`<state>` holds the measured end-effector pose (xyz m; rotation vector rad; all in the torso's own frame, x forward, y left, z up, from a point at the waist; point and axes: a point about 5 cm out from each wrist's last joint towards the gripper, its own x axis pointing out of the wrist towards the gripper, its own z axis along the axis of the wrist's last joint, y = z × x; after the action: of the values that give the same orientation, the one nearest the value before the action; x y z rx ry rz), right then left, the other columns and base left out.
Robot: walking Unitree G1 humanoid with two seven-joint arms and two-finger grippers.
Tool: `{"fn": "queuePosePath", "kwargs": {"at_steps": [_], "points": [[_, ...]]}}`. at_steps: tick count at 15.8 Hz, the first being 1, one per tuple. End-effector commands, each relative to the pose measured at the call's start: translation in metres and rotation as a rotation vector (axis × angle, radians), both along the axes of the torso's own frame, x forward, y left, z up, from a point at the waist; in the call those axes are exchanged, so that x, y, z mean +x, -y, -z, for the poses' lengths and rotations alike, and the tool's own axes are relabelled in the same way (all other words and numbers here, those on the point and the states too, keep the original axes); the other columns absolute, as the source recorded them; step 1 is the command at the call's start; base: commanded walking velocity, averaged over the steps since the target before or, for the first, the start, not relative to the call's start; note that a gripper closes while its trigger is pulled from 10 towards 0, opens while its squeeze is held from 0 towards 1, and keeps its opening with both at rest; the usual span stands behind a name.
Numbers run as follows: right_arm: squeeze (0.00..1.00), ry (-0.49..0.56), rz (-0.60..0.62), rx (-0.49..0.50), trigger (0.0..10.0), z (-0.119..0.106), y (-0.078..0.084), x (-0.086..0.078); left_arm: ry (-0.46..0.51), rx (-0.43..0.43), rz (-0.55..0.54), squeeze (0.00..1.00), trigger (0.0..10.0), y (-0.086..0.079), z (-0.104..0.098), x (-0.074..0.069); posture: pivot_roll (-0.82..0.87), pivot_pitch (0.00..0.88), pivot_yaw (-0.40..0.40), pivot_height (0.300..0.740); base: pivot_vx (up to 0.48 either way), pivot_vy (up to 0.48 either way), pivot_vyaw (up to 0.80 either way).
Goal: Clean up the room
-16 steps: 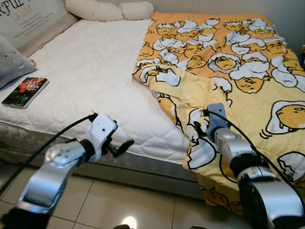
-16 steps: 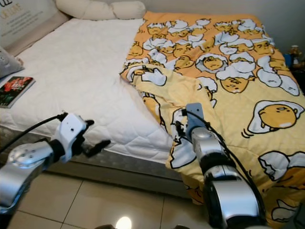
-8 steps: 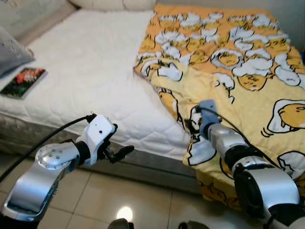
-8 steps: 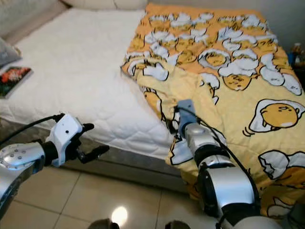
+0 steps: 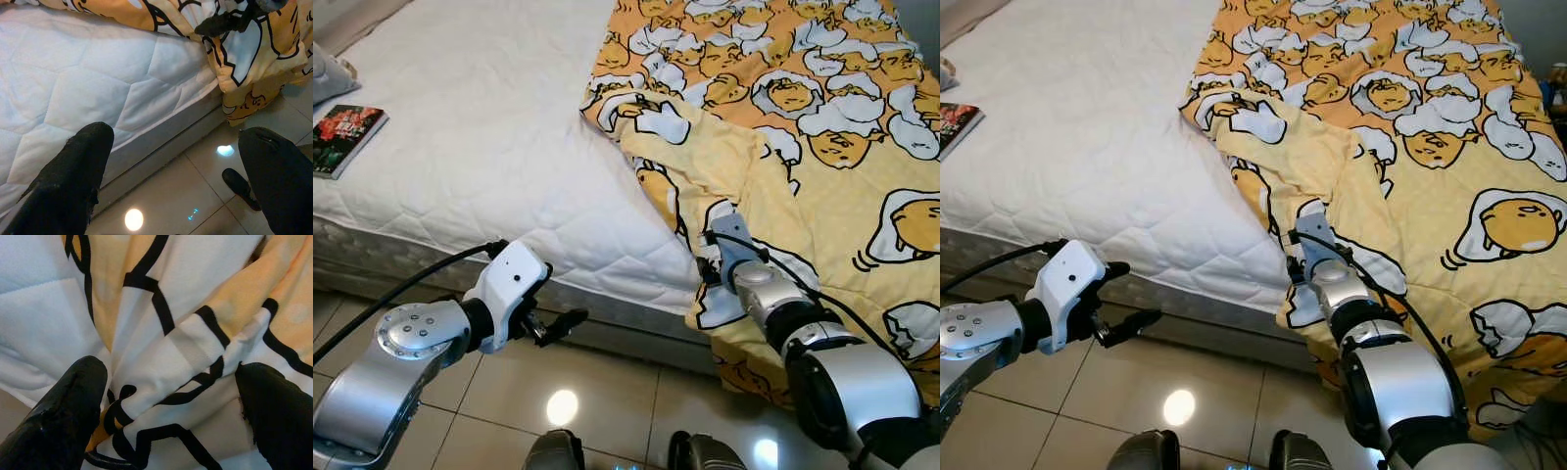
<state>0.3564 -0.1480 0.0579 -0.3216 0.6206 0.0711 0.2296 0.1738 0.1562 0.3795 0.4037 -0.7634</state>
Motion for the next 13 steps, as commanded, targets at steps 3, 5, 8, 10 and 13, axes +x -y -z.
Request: {"fn": "queuePosePath", "kwargs": {"at_steps": [3, 5, 8, 10, 13], "points": [[0.0, -0.027, 0.016, 0.017, 0.3, 0.007, 0.0, -0.005, 0.004, 0.001, -0.014, 0.0, 10.0, 0.0, -0.003, 0.0, 0.18, 0.178, 0.006, 0.74, 0.0, 0.0, 0.0], [0.0, -0.032, 0.016, 0.039, 0.0, 0.008, -0.001, -0.005, -0.007, 0.003, -0.004, 0.0, 10.0, 0.0, -0.004, -0.001, 0.19, 0.174, 0.013, 0.74, 0.0, 0.0, 0.0], [0.0, -0.043, 0.026, 0.025, 0.0, 0.01, 0.003, -0.007, -0.014, 0.004, 0.006, 0.0, 10.0, 0.001, -0.005, -0.001, 0.2, 0.179, 0.016, 0.74, 0.0, 0.0, 0.0], [0.0, -0.047, 0.034, 0.024, 0.0, 0.011, 0.006, -0.008, -0.018, 0.005, 0.004, 0.0, 10.0, 0.0, -0.005, -0.002, 0.2, 0.18, 0.015, 0.74, 0.0, 0.0, 0.0], [0.0, -0.052, 0.049, 0.028, 0.0, 0.012, 0.01, -0.009, -0.021, 0.007, 0.005, 0.0, 10.0, 0.0, -0.004, -0.002, 0.2, 0.181, 0.015, 0.74, 0.0, 0.0, 0.0]]}}
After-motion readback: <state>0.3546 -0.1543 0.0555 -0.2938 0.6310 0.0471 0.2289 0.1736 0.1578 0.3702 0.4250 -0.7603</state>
